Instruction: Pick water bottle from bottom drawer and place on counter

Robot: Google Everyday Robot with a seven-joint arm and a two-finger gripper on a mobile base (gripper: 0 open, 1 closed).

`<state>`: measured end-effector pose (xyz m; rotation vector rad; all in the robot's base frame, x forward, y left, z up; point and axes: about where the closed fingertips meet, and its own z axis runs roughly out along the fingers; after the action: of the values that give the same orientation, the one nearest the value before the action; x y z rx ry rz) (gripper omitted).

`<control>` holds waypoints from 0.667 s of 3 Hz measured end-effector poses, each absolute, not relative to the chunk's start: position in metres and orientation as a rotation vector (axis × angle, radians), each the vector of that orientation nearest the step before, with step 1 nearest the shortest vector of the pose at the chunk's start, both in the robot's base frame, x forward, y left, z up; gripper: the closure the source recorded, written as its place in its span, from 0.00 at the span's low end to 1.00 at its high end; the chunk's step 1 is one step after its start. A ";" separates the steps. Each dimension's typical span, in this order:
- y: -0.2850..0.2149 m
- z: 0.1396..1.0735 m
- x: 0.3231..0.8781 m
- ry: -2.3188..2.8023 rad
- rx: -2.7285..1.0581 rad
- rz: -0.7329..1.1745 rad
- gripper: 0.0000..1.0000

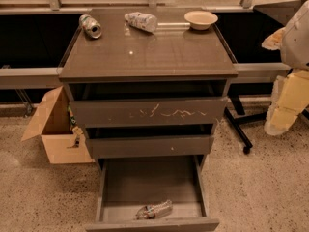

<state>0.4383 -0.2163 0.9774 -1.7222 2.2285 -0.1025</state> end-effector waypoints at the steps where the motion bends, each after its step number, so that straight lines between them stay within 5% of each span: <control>1: -0.216 0.977 0.438 2.228 -1.722 -0.103 0.00; 2: -0.212 0.954 0.441 2.181 -1.722 -0.047 0.00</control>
Offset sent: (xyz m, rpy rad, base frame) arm 0.0099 0.0117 -0.0842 0.1803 -0.0152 0.0972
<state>0.4411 -0.2125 0.9545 -1.7217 2.1815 -0.0471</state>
